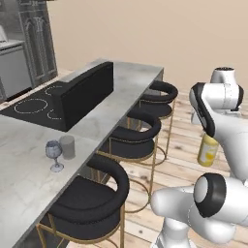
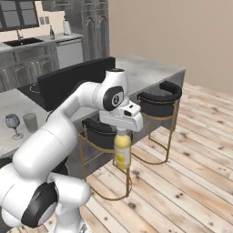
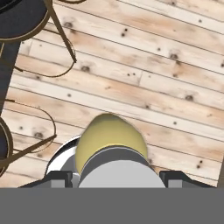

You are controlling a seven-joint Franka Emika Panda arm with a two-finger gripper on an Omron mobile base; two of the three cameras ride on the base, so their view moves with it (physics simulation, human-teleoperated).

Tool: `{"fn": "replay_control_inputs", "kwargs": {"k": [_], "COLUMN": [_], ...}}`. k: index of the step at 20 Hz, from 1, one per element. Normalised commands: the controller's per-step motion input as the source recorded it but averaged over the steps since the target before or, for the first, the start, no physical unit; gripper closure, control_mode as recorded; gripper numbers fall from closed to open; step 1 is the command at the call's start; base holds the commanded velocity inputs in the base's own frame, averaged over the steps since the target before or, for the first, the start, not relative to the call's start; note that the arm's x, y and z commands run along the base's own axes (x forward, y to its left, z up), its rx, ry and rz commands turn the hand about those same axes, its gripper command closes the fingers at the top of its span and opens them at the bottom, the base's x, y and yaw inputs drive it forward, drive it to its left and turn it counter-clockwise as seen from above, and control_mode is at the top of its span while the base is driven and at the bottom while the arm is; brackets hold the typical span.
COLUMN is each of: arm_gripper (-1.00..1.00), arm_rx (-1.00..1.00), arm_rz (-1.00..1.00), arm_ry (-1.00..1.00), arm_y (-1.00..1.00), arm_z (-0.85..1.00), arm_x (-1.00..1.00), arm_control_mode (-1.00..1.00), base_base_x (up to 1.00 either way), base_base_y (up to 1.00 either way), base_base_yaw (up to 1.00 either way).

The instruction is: There is a wine glass and glass cup on the dining counter. Place the wine bottle next to the wine glass and the juice bottle next to the glass cup.

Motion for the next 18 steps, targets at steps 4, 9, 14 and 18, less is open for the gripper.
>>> {"fn": "replay_control_inputs", "kwargs": {"k": [4,9,14,18], "arm_gripper": [1.00,1.00,1.00,1.00], "arm_rx": [0.00,0.00,0.00,0.00], "arm_rz": [0.00,0.00,0.00,0.00], "arm_ry": [0.00,0.00,0.00,0.00], "arm_y": [0.00,0.00,0.00,0.00], "arm_z": [0.00,0.00,0.00,0.00], "arm_x": [0.00,0.00,0.00,0.00], "arm_control_mode": [1.00,1.00,1.00,1.00], "base_base_x": [0.20,0.07,-0.01,0.06], "base_base_y": [-0.49,-0.57,-0.58,-0.43], "base_base_yaw": [0.24,0.22,0.26,0.44]}}
